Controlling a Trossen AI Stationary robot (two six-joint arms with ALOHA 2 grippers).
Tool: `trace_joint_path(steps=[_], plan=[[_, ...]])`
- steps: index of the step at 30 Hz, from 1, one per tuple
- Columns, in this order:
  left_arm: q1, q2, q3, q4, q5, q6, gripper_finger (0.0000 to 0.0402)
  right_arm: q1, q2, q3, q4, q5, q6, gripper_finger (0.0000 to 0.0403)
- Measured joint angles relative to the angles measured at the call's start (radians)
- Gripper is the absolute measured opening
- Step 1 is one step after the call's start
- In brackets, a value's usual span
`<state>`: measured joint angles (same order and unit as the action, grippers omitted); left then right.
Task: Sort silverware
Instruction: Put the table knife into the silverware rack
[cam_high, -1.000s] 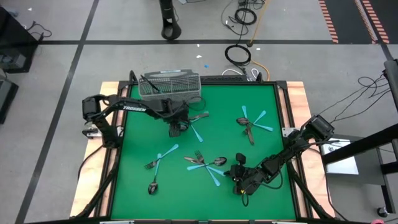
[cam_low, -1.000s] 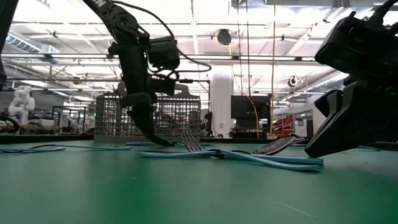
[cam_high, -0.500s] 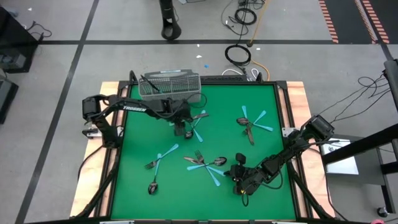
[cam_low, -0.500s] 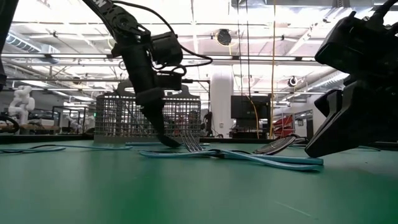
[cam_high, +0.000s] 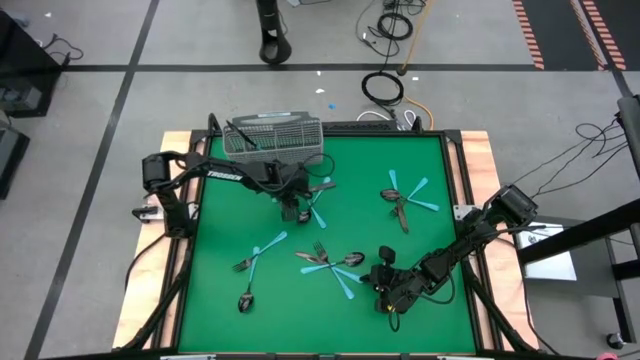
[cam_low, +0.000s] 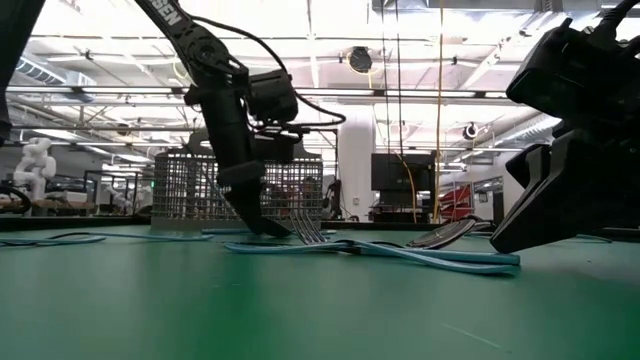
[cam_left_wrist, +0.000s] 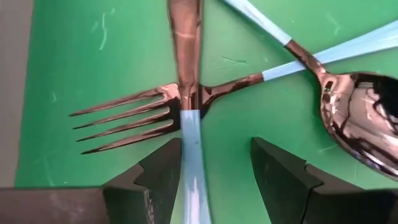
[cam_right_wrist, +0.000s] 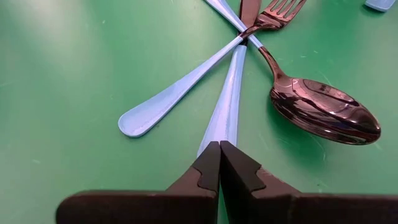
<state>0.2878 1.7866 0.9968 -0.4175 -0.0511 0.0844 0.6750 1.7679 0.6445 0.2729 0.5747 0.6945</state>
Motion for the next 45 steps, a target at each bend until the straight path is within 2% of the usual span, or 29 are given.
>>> trace_joint_path(steps=[9, 13, 21, 31, 39, 45], plan=[[0.041, 0.002, 0.000, 0.029, -0.021, -0.001, 0.0196, 0.000, 0.000, 0.000, 0.000, 0.000, -0.003, 0.0000], [0.052, 0.002, 0.000, 0.026, -0.002, 0.000, 0.0183, 0.000, 0.000, 0.000, 0.000, 0.000, -0.003, 0.0000], [0.051, 0.055, 0.005, 0.022, 0.063, -0.001, 0.0114, 0.000, 0.000, 0.000, 0.000, 0.000, -0.003, 0.0000], [0.048, 0.057, 0.006, 0.020, 0.049, -0.001, 0.0018, 0.000, 0.000, 0.000, 0.000, 0.000, -0.003, 0.0000], [0.037, 0.011, 0.051, 0.007, 0.050, 0.001, 0.0018, 0.000, 0.000, 0.000, 0.000, 0.000, -0.003, 0.0000], [0.036, -0.052, 0.061, 0.006, 0.099, 0.000, 0.0018, 0.000, 0.000, 0.000, -0.002, 0.000, -0.003, 0.0000]])
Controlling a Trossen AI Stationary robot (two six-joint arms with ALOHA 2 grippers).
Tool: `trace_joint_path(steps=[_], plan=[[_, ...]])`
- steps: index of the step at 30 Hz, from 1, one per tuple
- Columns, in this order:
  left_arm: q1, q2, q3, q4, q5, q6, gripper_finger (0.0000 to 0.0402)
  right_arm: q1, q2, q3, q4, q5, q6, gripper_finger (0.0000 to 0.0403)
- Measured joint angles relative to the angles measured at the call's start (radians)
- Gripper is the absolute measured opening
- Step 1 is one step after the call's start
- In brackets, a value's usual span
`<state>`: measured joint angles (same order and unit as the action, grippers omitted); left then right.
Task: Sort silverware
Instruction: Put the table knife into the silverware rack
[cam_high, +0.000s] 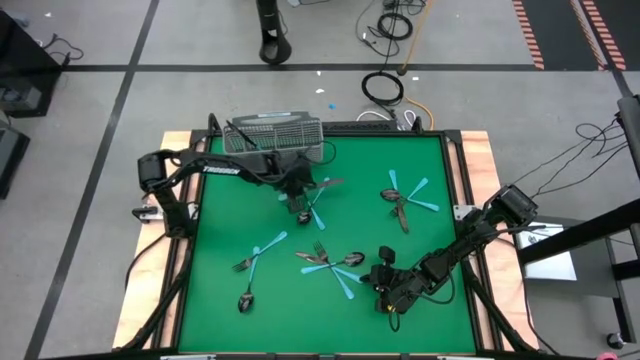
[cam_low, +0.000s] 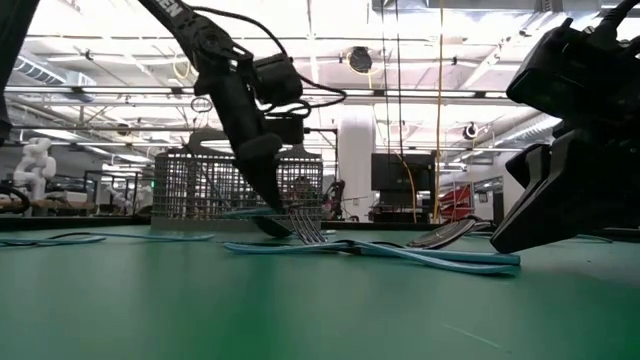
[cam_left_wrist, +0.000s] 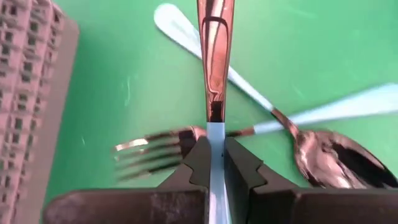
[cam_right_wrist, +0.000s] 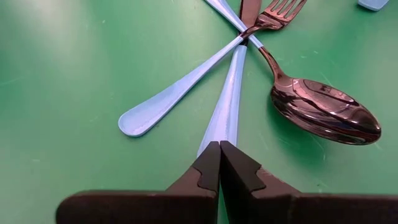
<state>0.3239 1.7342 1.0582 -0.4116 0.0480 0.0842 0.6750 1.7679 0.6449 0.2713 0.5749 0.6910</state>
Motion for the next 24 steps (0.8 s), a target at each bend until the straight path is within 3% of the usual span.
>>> trace_joint_path(steps=[5, 11, 18, 24], plan=[[-0.003, -0.091, 0.001, 0.027, 0.089, -0.024, 0.0018, 0.000, 0.000, 0.000, -0.001, 0.000, 0.000, 0.0000], [0.006, -0.273, -0.091, 0.137, 0.067, -0.060, 0.0018, 0.001, 0.000, 0.000, -0.002, -0.002, 0.000, 0.0000], [0.015, -0.562, -0.316, 0.360, -0.140, -0.159, 0.0018, 0.001, 0.000, 0.000, -0.009, -0.002, -0.011, 0.0000], [0.017, -0.704, -0.499, 0.713, -0.530, -0.201, 0.0018, 0.001, 0.000, 0.000, -0.005, 0.000, -0.022, 0.0000]])
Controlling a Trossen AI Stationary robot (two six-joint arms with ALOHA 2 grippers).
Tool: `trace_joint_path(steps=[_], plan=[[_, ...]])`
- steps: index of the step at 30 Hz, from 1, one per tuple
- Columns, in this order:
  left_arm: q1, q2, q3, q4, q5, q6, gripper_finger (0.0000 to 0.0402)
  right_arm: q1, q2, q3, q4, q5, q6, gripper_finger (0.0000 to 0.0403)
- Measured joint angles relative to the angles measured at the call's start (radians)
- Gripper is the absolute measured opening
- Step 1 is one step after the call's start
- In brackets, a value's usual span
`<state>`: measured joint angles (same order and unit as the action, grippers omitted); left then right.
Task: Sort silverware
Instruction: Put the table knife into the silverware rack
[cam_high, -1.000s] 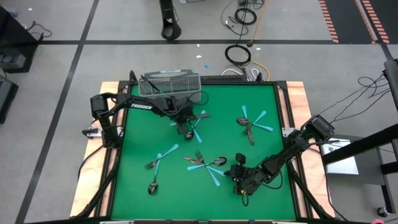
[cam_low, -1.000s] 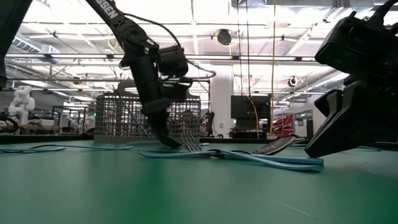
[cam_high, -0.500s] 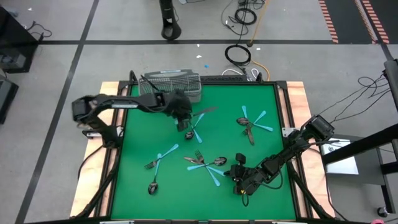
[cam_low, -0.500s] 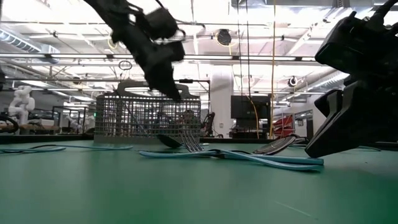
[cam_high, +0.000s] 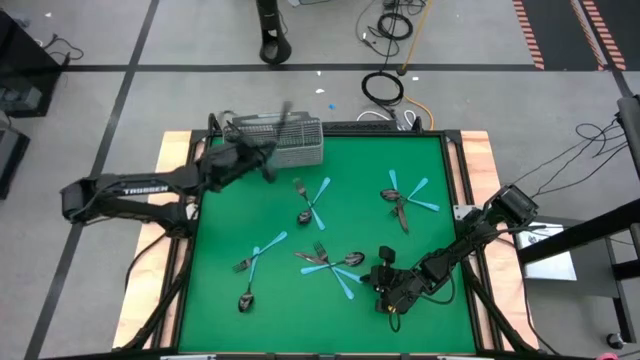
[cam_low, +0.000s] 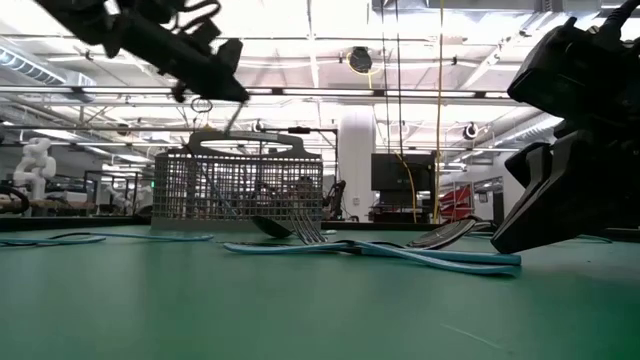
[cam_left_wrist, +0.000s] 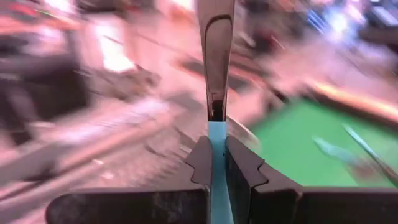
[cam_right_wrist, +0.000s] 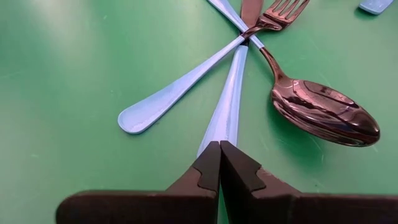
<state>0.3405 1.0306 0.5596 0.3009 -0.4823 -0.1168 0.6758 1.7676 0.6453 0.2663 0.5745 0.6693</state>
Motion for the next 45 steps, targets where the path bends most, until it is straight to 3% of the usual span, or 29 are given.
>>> trace_joint_path(steps=[5, 12, 30, 38, 45], plan=[[0.008, 0.014, -0.095, 0.276, -0.222, -0.022, 0.0018, 0.000, 0.000, 0.000, 0.006, 0.000, -0.001, 0.0000], [0.053, 0.105, -0.146, 0.428, -0.355, -0.080, 0.0018, -0.002, 0.000, 0.000, 0.011, 0.001, -0.005, 0.0000], [0.131, 0.283, -0.146, 0.449, -0.360, -0.096, 0.0018, -0.002, 0.000, 0.000, 0.012, 0.001, -0.012, 0.0000], [0.138, 0.292, -0.145, 0.440, -0.359, -0.139, 0.0070, -0.002, 0.000, 0.000, 0.012, 0.001, -0.012, 0.0000], [0.130, 0.292, -0.145, 0.447, -0.340, -0.132, 0.0078, -0.002, 0.000, 0.000, 0.012, 0.001, -0.012, 0.0000]])
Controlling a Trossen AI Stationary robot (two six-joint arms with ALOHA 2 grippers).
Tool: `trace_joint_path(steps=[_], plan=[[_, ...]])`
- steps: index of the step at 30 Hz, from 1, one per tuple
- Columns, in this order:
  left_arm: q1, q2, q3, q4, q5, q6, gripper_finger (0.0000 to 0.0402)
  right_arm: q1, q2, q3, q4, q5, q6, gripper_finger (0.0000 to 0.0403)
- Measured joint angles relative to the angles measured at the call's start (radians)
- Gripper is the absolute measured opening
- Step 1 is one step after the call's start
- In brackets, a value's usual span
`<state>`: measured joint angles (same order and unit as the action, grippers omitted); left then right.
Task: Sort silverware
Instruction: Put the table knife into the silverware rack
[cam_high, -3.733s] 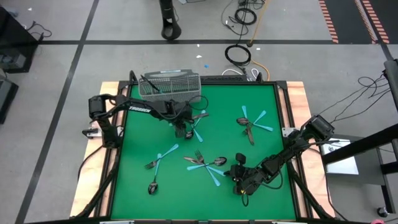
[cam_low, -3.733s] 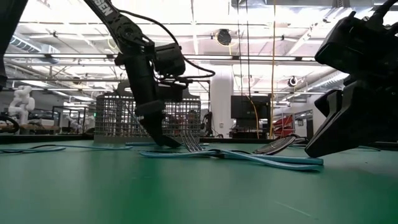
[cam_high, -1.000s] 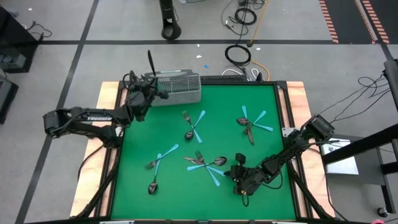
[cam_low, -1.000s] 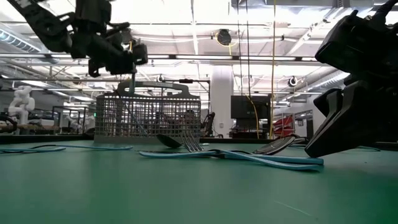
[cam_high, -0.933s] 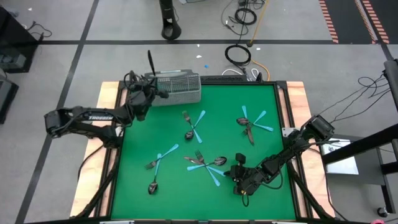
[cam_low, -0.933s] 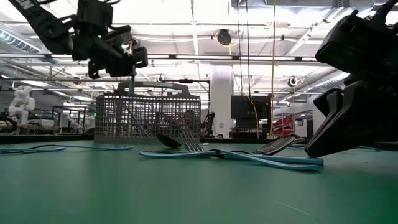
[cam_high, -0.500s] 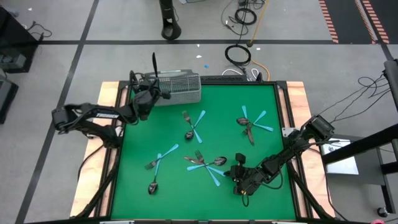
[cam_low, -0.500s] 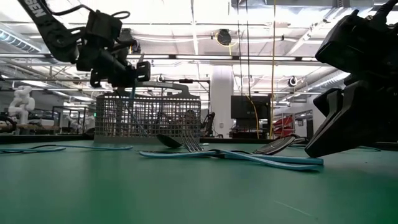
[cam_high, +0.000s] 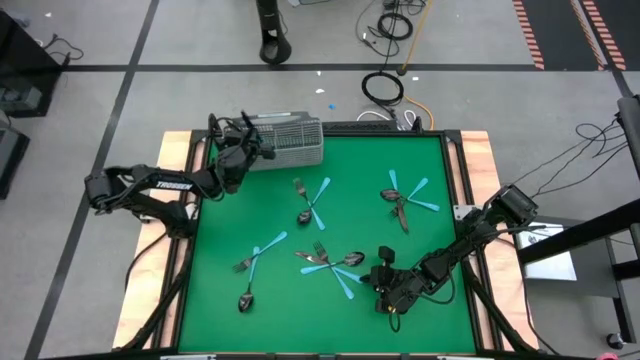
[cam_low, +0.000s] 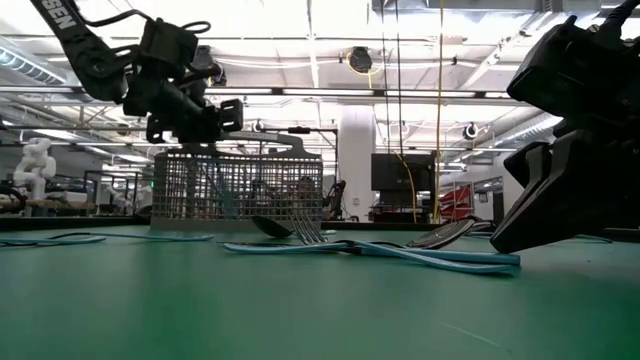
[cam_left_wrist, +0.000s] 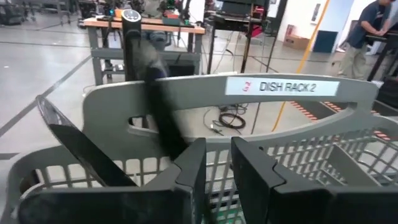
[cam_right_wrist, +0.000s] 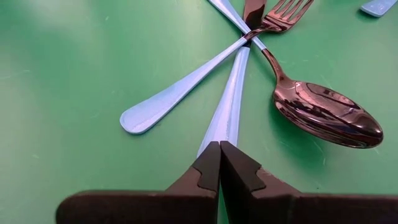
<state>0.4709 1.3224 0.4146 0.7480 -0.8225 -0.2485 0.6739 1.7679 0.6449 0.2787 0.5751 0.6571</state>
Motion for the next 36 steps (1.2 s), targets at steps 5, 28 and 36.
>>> trace_joint_path(steps=[5, 28, 36], plan=[[-0.004, -0.020, 0.000, 0.010, 0.025, 0.000, 0.0079, 0.000, 0.000, 0.000, 0.000, 0.000, 0.000, 0.0000], [-0.350, -0.260, 0.055, -0.162, 0.167, 0.317, 0.0079, -0.009, -0.133, 0.039, 0.055, 0.108, -0.305, 0.0000], [-0.482, -0.185, 0.146, -0.302, 0.243, 0.333, 0.0079, -0.012, -0.356, 0.065, -0.062, 0.114, -0.461, 0.0000]])
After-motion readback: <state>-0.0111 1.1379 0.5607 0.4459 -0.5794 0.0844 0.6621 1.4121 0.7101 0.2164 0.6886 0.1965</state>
